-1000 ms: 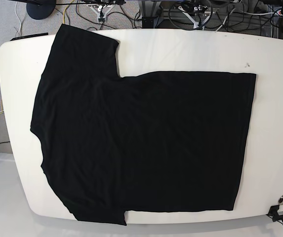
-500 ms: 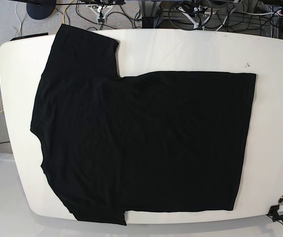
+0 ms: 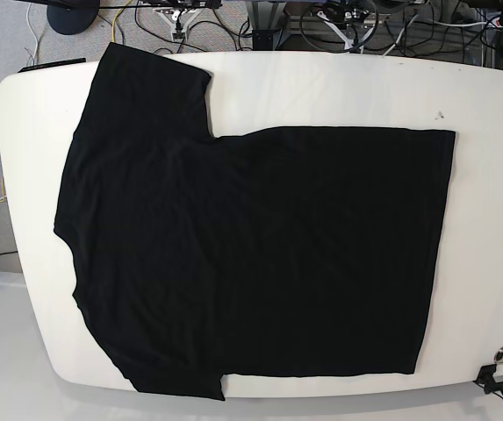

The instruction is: Fold the T-shirt properly

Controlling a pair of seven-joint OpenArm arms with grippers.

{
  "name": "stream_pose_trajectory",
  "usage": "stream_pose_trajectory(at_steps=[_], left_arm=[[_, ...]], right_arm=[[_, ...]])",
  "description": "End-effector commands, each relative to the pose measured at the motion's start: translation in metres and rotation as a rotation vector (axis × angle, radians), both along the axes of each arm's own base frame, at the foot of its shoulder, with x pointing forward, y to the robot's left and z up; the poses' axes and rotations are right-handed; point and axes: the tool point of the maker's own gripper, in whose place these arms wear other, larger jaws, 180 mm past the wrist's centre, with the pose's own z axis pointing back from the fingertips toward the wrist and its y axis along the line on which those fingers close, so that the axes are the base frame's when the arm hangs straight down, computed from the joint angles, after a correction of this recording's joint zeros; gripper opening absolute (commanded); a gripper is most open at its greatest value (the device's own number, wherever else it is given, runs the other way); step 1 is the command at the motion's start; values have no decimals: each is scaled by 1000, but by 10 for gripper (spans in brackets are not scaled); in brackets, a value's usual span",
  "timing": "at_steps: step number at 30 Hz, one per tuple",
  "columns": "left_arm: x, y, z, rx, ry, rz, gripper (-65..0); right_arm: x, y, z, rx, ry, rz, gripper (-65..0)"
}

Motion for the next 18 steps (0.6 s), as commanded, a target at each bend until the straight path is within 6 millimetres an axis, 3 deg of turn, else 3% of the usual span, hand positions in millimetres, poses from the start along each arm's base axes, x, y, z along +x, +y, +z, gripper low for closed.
stream_pose_trajectory(at_steps=[1,9,10,14,18], left_arm=[[-4,7,1,9,-3,-8,-648],[-19,29,8,38,-52,-27,-644],[-22,32,7,45,-48,-39,-650],[-46,48,11,64,-24,-47,-650],[-71,63,22,82,-27,-67,-650]], right_arm=[[-5,-6,0,-8,13,0,-650],[-29,-37,4,-47,27,1,-650],[-25,-26,3,-15,15,8,-648],[-47,-34,9,6,10,22,-650],[-67,-65,18,-34,10,54,-650]])
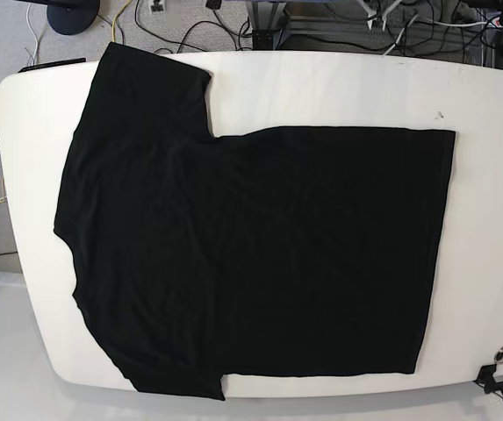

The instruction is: Fold the T-shirt properly

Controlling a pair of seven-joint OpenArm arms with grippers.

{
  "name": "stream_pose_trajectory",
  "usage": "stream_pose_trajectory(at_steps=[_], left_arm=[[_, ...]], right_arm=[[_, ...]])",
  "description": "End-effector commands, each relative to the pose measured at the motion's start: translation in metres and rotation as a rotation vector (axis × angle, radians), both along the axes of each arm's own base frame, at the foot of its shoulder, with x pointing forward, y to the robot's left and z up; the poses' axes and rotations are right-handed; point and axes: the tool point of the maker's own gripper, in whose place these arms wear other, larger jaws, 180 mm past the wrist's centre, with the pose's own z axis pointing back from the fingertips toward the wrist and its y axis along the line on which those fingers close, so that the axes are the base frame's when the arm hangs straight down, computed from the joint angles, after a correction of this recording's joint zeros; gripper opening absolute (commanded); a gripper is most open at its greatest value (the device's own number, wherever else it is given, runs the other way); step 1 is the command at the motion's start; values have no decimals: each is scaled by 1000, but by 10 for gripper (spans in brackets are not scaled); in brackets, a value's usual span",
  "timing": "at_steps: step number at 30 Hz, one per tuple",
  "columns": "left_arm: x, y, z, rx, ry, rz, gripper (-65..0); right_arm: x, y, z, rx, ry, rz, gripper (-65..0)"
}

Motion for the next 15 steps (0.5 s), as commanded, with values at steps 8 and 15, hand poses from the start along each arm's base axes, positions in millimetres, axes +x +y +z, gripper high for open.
stream_pose_trajectory(at_steps=[8,15], left_arm=[[-26,53,51,46,-122,-32,-650],[-4,59,100,5,-243,-46,-650]], right_arm=[[-29,-71,27,-91,-24,101,-650],[-27,-82,47,-89,-85,185,-650]])
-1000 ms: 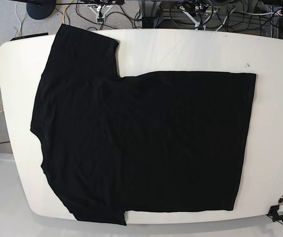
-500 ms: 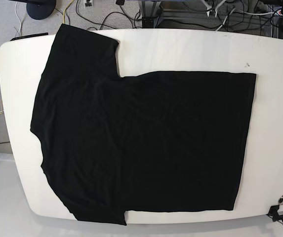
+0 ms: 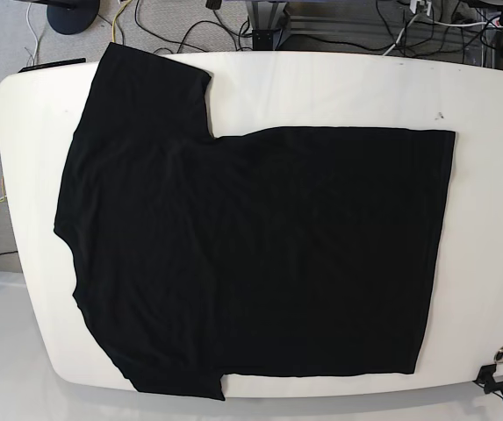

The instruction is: Fold the T-shirt properly

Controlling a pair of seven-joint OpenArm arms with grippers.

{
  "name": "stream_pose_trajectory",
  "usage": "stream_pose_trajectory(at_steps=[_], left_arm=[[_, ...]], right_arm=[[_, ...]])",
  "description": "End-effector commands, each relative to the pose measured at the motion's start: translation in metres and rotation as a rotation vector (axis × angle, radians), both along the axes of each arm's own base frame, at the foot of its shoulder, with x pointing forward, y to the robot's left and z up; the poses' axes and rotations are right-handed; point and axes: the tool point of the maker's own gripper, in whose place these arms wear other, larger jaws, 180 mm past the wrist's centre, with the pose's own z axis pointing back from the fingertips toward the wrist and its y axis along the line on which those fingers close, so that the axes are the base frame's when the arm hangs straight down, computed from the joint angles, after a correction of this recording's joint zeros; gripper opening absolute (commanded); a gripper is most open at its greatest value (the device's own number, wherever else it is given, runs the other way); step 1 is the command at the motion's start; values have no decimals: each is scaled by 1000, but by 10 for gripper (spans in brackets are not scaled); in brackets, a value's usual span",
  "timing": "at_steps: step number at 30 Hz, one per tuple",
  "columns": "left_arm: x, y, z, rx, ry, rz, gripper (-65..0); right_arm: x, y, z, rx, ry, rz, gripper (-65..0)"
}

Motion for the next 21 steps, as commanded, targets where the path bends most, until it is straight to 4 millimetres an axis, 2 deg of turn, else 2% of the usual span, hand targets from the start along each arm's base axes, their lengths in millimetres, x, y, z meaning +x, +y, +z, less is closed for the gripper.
stream_pose_trajectory(at_steps=[1,6,7,12,16,21], left_arm=[[9,0,21,-19,-39,-30,-650],[33,-15,47,-47,-87,-85,-641],[28,-14,49,-62,-107,-70,-650],[23,-20,87,-79,-143,-95,-650],[40,-24,124,-87,-210,-108,-650],[77,-24,174,-89,-320,-114,-650]], right_arm=[[-5,-9,15,-3,-24,40,-650],[18,0,34,23,-114,81,-650],[10,4,35,27,-91,66,-650],[15,25,76,68,-156,109,-650],[35,26,112,56,-232,114,-650],[76,10,166,5,-343,120,-650]])
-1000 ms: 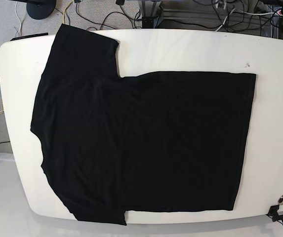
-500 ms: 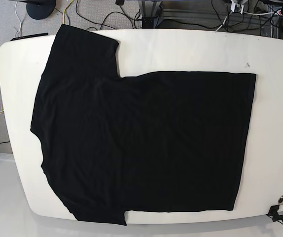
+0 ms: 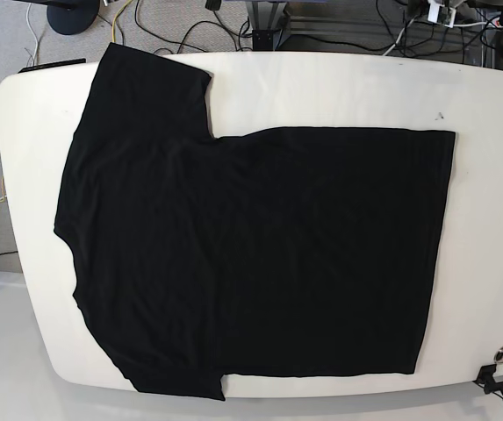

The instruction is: Fold the T-shirt properly

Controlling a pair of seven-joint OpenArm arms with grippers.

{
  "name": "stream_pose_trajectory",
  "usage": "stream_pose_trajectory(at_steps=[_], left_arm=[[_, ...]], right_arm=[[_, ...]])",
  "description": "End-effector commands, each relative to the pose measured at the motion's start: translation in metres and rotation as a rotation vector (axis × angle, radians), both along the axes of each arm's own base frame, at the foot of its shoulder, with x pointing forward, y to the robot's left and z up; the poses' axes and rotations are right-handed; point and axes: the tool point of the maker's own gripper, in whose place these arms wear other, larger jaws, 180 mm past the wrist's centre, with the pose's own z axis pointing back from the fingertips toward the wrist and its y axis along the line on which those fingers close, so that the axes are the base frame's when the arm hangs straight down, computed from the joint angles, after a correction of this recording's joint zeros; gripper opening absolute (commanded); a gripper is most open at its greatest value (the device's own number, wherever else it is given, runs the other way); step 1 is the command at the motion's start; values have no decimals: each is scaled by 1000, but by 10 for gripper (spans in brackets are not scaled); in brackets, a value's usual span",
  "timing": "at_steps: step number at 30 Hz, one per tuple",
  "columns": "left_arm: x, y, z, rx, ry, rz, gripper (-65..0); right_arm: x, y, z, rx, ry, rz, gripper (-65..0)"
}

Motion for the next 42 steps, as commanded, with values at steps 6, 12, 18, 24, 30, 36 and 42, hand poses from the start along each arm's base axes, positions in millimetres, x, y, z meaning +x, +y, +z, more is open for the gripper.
stream_pose_trajectory(at_steps=[6,12,18,24,30,36,42], left_arm=[[40,1,73,25,-133,-49,-650],[66,-2,90,19,-212,-93,-650],[80,-13,101,-6,-274,-137,-644],[98,-15,109,-10,-340,-148,-614],[112,-11,112,13,-358,-144,-469],[121,-9,116,23,-383,-133,-471],[121,-6,113,33,-363,-129,-483]], right_arm=[[54,-22,83,-23,-142,10,-650],[88,-39,109,-56,-255,-28,-650],[119,-43,134,-15,-358,-82,-650],[154,-42,149,117,-445,-163,-617],[180,-55,153,211,-523,-275,-518],[187,-76,138,215,-524,-358,-519],[195,-75,132,233,-501,-360,-443]])
